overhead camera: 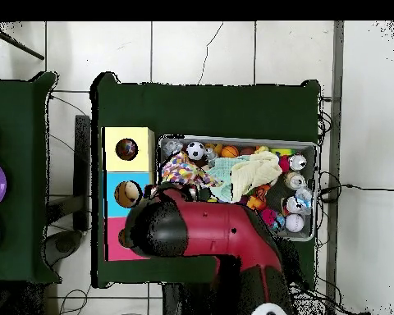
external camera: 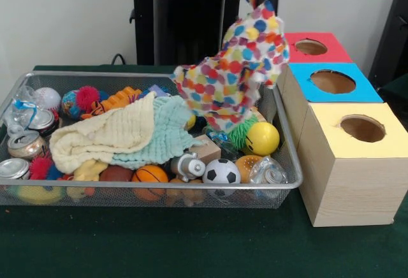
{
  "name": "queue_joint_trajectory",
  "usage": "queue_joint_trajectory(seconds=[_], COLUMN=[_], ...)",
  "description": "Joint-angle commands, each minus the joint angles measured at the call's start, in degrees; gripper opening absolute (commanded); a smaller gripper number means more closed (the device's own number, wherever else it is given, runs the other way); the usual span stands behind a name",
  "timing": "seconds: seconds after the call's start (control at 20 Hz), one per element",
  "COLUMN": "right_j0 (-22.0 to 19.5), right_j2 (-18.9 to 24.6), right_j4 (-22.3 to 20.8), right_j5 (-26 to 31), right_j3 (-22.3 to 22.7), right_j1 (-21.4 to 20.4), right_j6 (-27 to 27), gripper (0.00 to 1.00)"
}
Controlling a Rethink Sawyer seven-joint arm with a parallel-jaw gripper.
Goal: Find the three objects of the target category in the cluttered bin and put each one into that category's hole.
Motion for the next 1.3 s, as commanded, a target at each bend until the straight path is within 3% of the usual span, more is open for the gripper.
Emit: queue_joint_trajectory(seconds=[0.05, 0.3, 0.7, 0.9, 1.3], right_j0=[3.2, 6.0, 11.7, 13.9, 17.5], right_j2=[0.7, -1.4, -6.2, -7.9, -10.7], right_j4=[2.6, 3.0, 2.0, 2.7, 5.6], right_j5=[2.0, -0.5, 5.6, 3.7, -1.9], right_j3=[-0.2, -2.7, -13.7, -17.7, -20.4], right_j1=[3.4, 5.8, 10.8, 14.6, 21.1], right_j6=[11.3, 13.9, 15.9, 16.8, 18.6], gripper=[0.00, 0.00, 0.00, 0.00, 0.00])
